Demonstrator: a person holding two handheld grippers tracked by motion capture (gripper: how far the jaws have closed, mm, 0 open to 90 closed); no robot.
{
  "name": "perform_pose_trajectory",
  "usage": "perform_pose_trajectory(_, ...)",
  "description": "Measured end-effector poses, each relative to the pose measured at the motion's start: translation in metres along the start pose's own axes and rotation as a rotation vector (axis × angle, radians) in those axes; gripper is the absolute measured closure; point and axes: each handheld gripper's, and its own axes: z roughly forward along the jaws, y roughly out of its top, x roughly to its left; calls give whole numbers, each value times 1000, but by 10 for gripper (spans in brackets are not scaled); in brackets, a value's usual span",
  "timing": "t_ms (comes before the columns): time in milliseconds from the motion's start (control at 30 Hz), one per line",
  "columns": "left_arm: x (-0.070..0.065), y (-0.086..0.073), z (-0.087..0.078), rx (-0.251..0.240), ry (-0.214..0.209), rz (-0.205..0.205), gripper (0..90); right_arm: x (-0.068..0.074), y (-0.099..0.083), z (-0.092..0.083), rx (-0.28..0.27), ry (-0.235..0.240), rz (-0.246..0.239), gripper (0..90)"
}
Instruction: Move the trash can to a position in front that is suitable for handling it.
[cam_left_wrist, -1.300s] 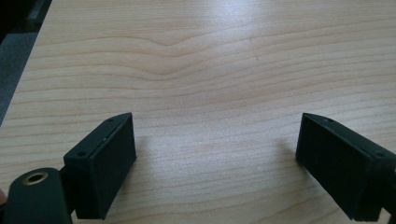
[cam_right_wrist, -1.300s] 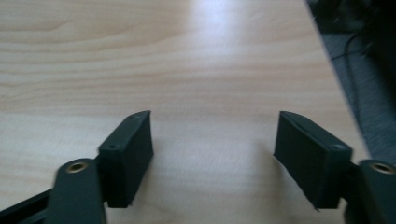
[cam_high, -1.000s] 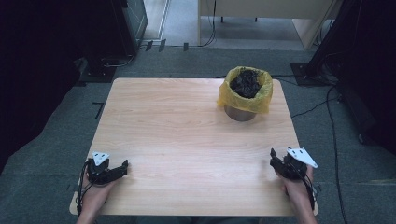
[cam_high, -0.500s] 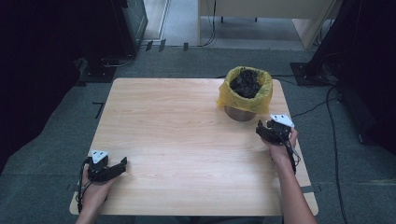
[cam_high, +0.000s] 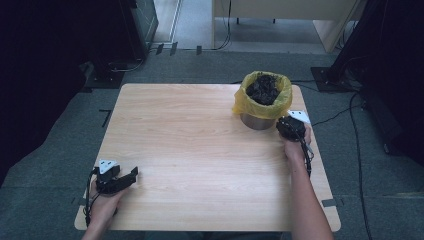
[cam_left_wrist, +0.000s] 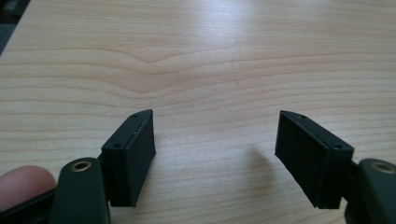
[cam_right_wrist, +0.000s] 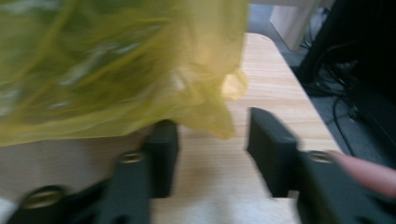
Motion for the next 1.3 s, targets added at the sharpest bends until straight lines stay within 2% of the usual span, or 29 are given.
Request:
perform_pose_trajectory(33,-3,0,1,-1,-8,11,310,5,-2,0,-13,21,-21,728)
perform_pose_trajectory(67,-3,0,1,-1,-8,11,318,8,-3,-1,-21,34,-31,794)
perform_pose_trajectory(100,-4,0,1,-1,-12,16,324,11,-5,-2,-25,54,-42,837)
perform_pose_trajectory(167,-7,2,3,-1,-29,7,338,17,-8,-3,-28,60,-85,900)
perform_pose_trajectory(267,-11,4,5,-2,-35,9,354,19,-11,-4,-22,73,-89,900)
perform_pose_trajectory(300,-14,6,7,-7,-44,4,370,22,-16,-6,-10,101,-95,900)
perform_pose_trajectory(433,-18,9,7,-20,-51,15,393,33,-27,-14,8,157,-186,900)
perform_pose_trajectory(500,-18,9,7,-20,-53,15,397,36,-29,-17,13,170,-203,900)
perform_pose_trajectory(533,-19,9,8,-17,-54,17,399,43,-33,-23,26,195,-233,900)
perform_pose_trajectory(600,-20,9,9,-16,-55,16,401,46,-34,-27,29,208,-239,900)
perform_pose_trajectory(700,-22,9,9,-15,-58,22,402,56,-39,-35,30,251,-277,900)
perform_pose_trajectory(733,-23,9,9,-16,-60,24,403,63,-42,-41,31,277,-303,900)
perform_pose_trajectory(900,-25,9,9,-14,-66,30,403,77,-49,-56,31,332,-357,900)
perform_pose_trajectory(933,-25,9,10,-13,-67,32,403,77,-49,-56,31,332,-357,900)
perform_pose_trajectory(1033,-23,8,10,-8,-64,25,397,72,-53,-64,32,394,-391,900)
perform_pose_trajectory(1100,-22,8,10,-8,-64,21,395,68,-54,-65,36,403,-395,900)
perform_pose_trajectory(1133,-22,8,10,-7,-62,21,394,59,-56,-66,47,413,-396,900)
perform_pose_trajectory(1167,-21,8,10,-7,-62,19,394,59,-56,-66,47,413,-396,900)
perform_pose_trajectory(1200,-21,8,10,-9,-62,13,395,49,-56,-67,56,400,-401,900)
perform_pose_trajectory(1300,-20,8,10,-10,-62,12,397,33,-56,-64,65,360,-407,900)
